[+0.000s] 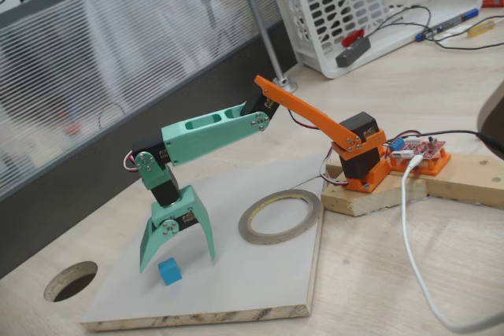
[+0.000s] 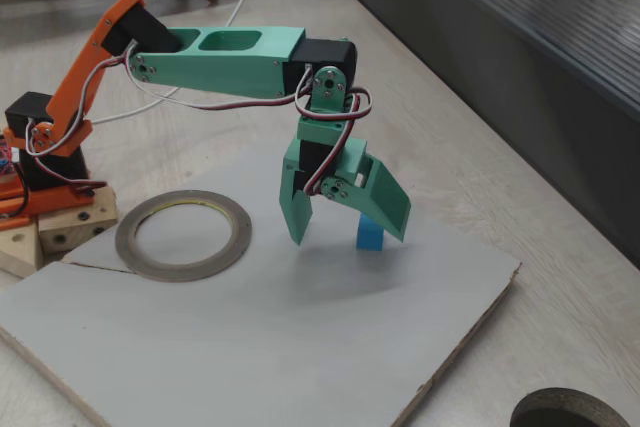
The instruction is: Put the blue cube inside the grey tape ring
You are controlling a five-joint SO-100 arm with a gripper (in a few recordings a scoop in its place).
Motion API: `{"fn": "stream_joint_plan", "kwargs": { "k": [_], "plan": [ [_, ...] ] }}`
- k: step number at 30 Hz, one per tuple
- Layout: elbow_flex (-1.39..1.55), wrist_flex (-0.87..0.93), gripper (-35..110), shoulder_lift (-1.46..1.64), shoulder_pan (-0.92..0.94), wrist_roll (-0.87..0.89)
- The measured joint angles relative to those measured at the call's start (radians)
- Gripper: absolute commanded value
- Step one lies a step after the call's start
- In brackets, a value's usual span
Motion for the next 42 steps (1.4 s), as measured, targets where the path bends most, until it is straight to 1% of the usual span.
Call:
{"fn": "stream_joint_plan", "kwargs": {
  "k": [14,19,23,25,31,34,38,42],
  "plan": [
    [-0.003,0.0,90,0.0,0.003,0.0],
    [-0.003,-0.121,90,0.0,0.003,0.0],
    [-0.003,-0.156,89,0.0,0.003,0.0],
    [-0.003,-0.166,83,0.0,0.003,0.0],
    [-0.003,-0.17,56,0.0,0.003,0.0],
    [-0.003,-0.193,46,0.0,0.003,0.0],
    [-0.003,-0.291,35,0.0,0.003,0.0],
    [-0.003,-0.37,30,0.0,0.003,-0.005]
  ]
}}
